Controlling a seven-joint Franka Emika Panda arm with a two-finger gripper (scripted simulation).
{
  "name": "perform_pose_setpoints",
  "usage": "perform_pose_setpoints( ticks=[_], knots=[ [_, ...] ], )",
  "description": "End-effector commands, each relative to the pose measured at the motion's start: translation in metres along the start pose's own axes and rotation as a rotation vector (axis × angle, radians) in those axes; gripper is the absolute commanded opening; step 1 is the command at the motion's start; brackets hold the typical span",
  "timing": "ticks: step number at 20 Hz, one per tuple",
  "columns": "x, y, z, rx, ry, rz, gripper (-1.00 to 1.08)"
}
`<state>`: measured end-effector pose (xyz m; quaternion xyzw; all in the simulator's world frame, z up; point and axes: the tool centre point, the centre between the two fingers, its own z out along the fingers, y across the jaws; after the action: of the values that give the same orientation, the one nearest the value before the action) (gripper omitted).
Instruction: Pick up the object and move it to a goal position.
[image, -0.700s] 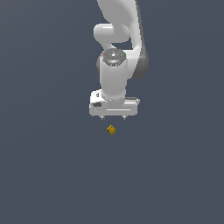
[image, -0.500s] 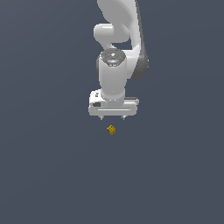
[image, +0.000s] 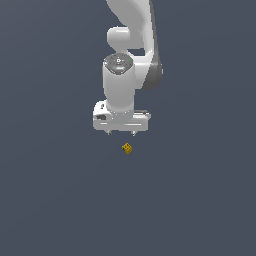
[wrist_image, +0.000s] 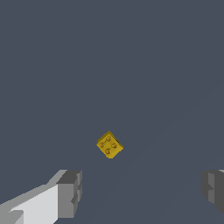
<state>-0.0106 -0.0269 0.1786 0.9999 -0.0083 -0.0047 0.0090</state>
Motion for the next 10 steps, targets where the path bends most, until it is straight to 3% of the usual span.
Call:
perform_pose_setpoints(
  ticks=[1, 10],
  knots=[
    [0.000, -0.001, 0.001, 0.000, 0.000, -0.008, 1.00],
    [-0.002, -0.002, 0.017, -0.002, 0.000, -0.110, 1.00]
  ],
)
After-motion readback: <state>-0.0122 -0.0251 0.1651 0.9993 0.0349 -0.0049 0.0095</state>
